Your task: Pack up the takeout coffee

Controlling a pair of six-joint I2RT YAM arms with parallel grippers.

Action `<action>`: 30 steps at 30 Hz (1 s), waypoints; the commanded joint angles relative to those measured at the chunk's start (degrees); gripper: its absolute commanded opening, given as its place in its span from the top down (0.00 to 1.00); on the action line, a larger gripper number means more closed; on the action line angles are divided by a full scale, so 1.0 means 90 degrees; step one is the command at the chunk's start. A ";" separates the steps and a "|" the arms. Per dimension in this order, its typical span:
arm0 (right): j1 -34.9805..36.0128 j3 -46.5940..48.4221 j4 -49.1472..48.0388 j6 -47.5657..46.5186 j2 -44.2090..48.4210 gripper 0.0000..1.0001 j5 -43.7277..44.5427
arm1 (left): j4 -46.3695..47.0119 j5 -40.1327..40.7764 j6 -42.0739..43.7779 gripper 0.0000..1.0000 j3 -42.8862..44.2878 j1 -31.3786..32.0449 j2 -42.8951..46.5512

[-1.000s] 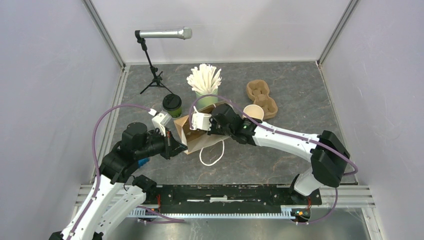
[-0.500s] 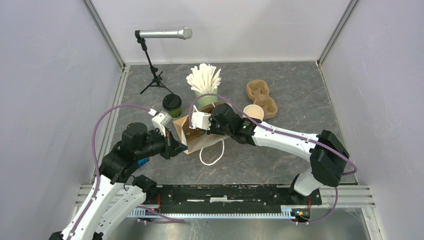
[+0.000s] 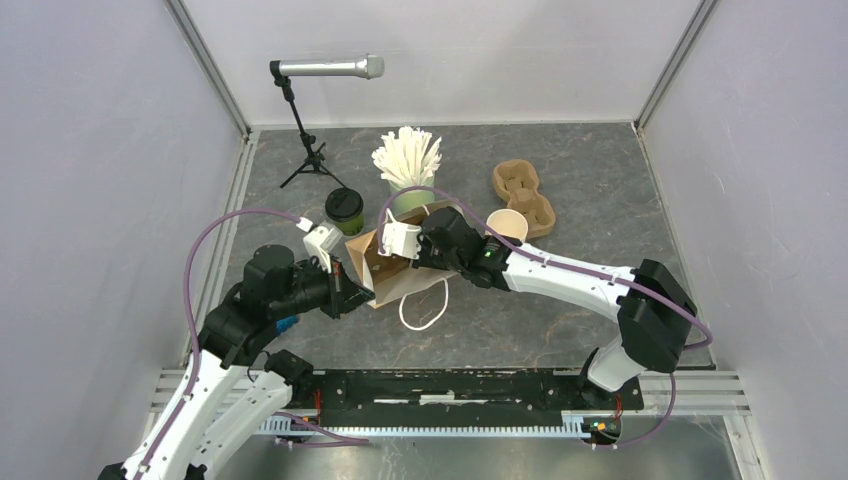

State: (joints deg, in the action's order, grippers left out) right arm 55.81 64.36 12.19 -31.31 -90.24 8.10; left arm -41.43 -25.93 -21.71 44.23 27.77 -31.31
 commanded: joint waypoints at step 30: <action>-0.0048 0.0593 0.1798 0.0072 0.1314 0.38 -0.1078 | 0.0000 -0.0334 -0.0800 0.98 0.1131 0.0020 -0.0574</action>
State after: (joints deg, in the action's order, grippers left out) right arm 55.70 65.54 25.39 -30.48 -80.93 3.25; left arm -41.91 -26.65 -26.39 49.91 27.77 -35.94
